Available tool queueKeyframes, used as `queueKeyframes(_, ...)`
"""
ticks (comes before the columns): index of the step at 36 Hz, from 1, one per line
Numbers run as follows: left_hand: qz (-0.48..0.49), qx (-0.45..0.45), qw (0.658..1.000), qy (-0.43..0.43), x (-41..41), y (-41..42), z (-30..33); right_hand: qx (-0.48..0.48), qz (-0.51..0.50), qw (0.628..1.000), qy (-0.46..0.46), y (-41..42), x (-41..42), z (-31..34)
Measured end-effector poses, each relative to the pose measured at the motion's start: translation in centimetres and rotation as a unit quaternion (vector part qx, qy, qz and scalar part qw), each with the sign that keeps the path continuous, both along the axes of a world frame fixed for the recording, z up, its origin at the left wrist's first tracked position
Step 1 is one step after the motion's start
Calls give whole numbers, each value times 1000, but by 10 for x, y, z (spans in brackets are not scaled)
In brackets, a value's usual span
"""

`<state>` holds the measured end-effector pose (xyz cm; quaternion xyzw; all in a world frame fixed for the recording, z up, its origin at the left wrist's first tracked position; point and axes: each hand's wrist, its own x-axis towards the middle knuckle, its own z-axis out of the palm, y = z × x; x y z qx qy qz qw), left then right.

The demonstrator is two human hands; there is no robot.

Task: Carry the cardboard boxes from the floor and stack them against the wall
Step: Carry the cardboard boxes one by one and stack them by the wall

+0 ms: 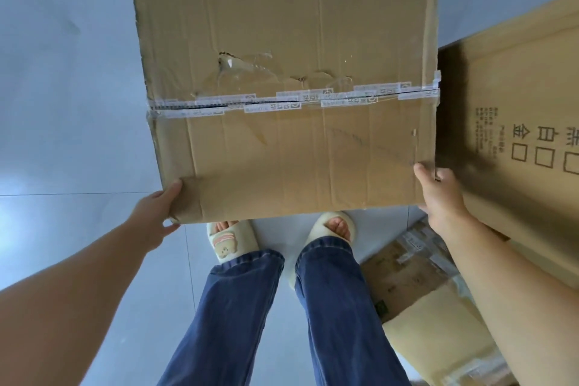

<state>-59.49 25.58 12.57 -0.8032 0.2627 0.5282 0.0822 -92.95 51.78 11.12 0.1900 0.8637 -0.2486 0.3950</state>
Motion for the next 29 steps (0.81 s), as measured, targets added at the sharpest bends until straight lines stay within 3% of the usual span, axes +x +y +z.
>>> queueKeyframes(6,86,-38,995,43,-1,-18,60,-73,-33,996,-40,-22,-13,68)
queueKeyframes(10,64,-85,992,61,-5,-40,119,-123,-45,989,-71,-45,-24,131)
queueKeyframes(16,54,-111,991,47,2,-48,212,-105,-19,992,-71,-64,-15,219)
queueKeyframes(22,93,-129,986,50,32,-28,326,-152,-24,986,-56,-55,15,328)
queueKeyframes(29,144,-170,973,57,57,3,466,-225,41,973,-38,-50,34,469)
